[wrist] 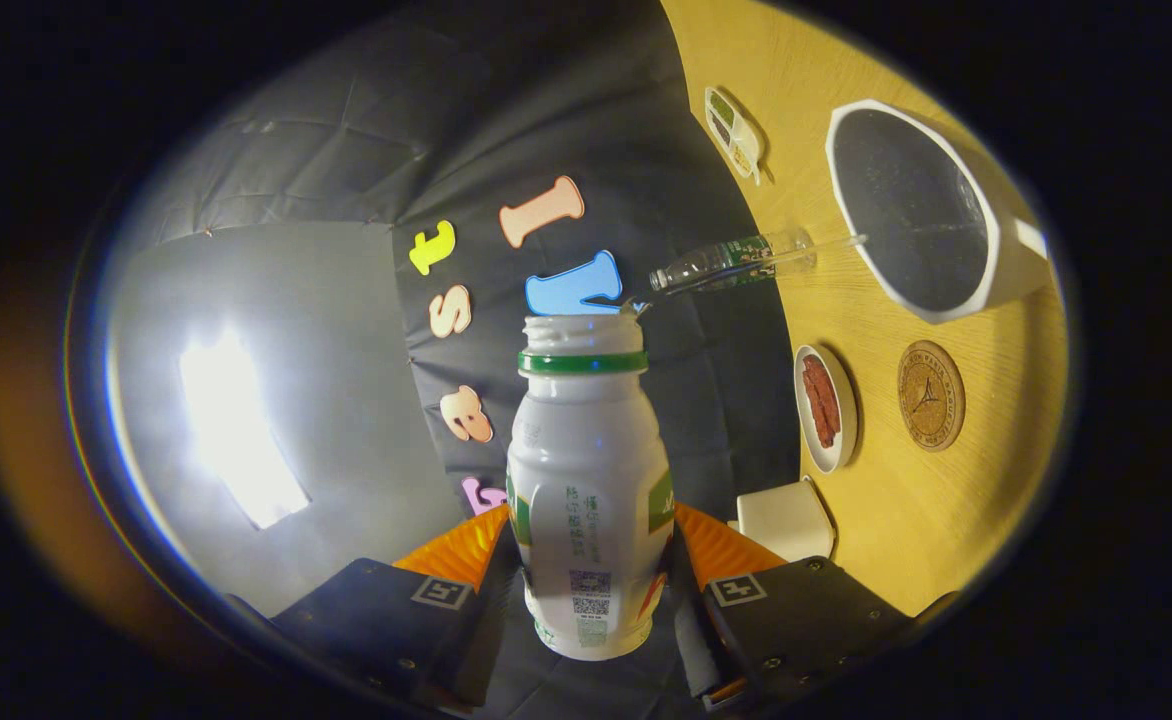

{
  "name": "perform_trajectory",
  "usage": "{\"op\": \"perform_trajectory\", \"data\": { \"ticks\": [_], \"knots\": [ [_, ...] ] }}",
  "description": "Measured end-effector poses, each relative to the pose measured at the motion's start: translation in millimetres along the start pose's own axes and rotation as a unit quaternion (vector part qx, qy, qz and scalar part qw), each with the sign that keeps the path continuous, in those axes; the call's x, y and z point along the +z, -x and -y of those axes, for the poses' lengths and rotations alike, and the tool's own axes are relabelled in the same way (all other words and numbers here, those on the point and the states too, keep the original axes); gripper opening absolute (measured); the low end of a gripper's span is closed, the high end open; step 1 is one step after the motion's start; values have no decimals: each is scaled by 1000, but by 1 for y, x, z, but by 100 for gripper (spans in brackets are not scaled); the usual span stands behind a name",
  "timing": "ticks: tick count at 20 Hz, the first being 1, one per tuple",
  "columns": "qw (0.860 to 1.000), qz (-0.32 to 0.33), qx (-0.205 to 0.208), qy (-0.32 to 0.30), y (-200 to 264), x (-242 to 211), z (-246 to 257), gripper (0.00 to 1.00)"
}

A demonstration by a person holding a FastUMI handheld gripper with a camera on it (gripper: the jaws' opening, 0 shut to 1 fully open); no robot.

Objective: Take the bottle from table, then pour the juice into the cup, finally place the bottle on the coaster

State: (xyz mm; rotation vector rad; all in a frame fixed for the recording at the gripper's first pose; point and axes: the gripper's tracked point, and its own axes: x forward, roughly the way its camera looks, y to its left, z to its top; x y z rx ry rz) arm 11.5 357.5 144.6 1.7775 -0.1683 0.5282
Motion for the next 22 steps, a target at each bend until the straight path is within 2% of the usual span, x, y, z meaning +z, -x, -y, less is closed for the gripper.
{"op": "perform_trajectory", "data": {
  "ticks": [22],
  "knots": [
    [999,18,-6,-26,0,9,-2,71]
  ]
}}
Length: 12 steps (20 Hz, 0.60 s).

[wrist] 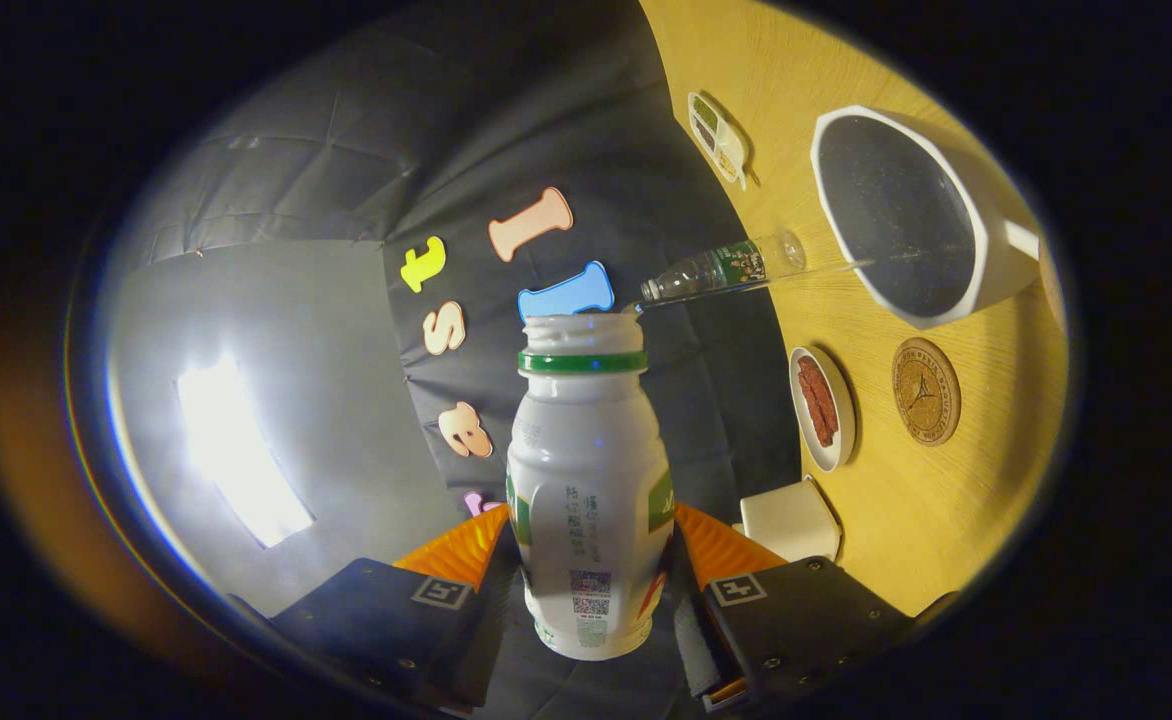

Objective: Take the bottle from table, then pour the juice into the cup, finally place the bottle on the coaster

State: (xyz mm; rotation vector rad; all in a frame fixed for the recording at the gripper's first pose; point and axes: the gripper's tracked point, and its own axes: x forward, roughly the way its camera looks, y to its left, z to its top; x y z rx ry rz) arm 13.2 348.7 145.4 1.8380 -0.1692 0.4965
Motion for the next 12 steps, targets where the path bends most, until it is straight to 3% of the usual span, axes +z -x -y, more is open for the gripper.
{"op": "perform_trajectory", "data": {
  "ticks": [12],
  "knots": [
    [1000,13,-10,-27,5,8,2,71]
  ]
}}
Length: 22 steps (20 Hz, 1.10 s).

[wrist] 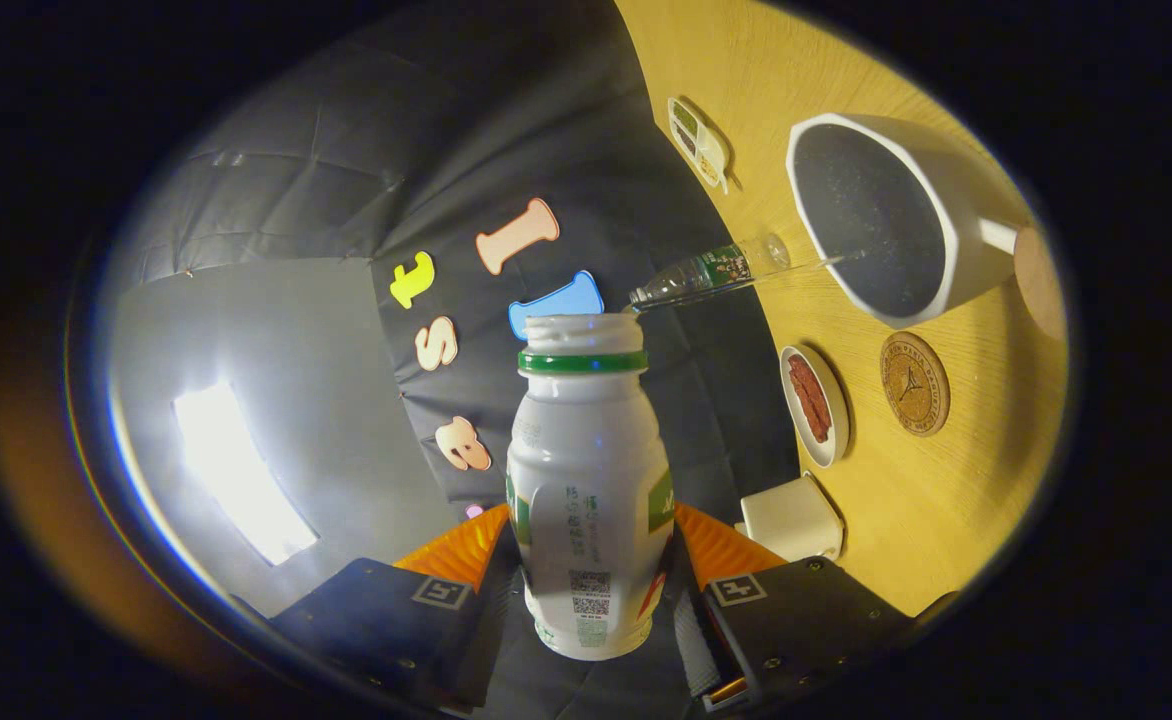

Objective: Take the bottle from table, then pour the juice into the cup, finally place the bottle on the coaster

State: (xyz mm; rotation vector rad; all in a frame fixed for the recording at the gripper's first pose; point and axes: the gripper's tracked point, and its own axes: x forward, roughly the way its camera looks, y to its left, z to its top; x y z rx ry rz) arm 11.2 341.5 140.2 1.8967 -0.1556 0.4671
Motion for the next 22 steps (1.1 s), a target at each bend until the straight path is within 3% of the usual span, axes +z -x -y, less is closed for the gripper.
{"op": "perform_trajectory", "data": {
  "ticks": [22],
  "knots": [
    [998,35,-12,-55,5,11,4,71]
  ]
}}
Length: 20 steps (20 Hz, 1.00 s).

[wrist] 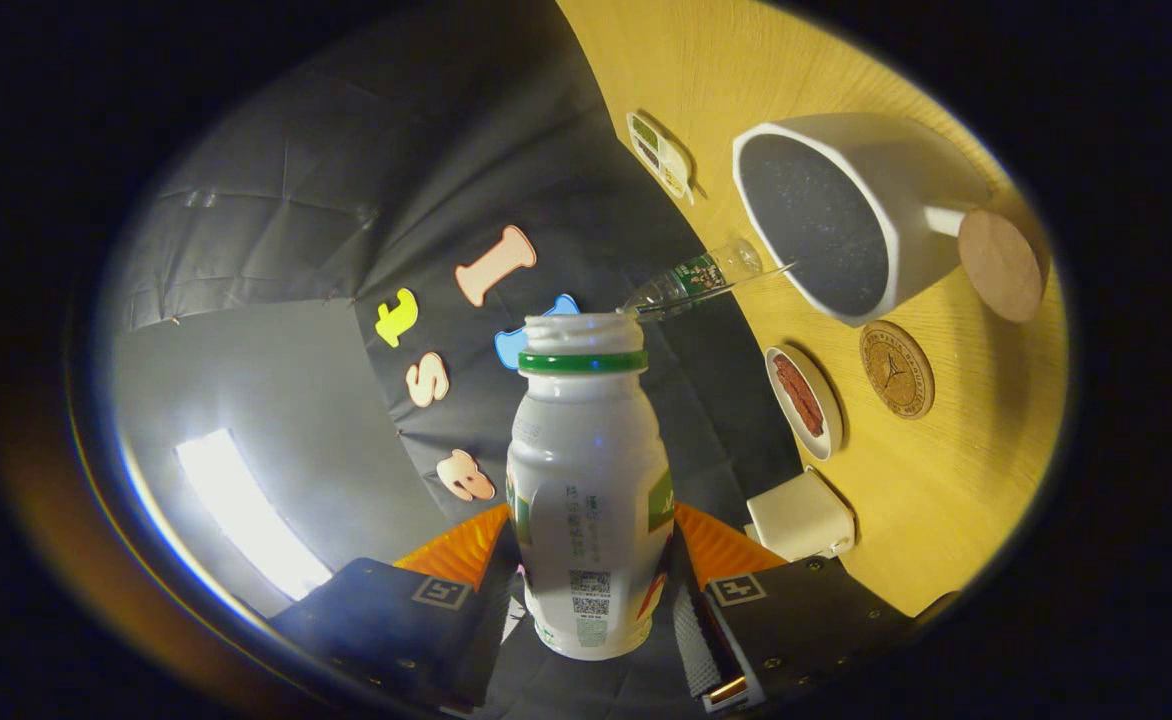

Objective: Take the bottle from table, then pour the juice into the cup, finally place the bottle on the coaster

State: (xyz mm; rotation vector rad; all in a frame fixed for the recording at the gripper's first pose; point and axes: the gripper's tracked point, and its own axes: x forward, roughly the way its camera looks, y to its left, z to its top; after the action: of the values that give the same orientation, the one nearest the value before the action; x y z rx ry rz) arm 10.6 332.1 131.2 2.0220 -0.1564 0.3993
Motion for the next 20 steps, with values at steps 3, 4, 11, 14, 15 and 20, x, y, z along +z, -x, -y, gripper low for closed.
{"op": "perform_trajectory", "data": {
  "ticks": [3,4,11,14,15,20],
  "knots": [
    [1000,7,0,-14,0,3,1,71],
    [1000,10,0,-21,0,4,1,71],
    [998,25,1,-59,-3,12,5,71],
    [997,29,1,-69,-4,12,2,71],
    [997,30,1,-74,-5,12,3,71],
    [995,34,-3,-93,-2,12,4,71]
  ]
}}
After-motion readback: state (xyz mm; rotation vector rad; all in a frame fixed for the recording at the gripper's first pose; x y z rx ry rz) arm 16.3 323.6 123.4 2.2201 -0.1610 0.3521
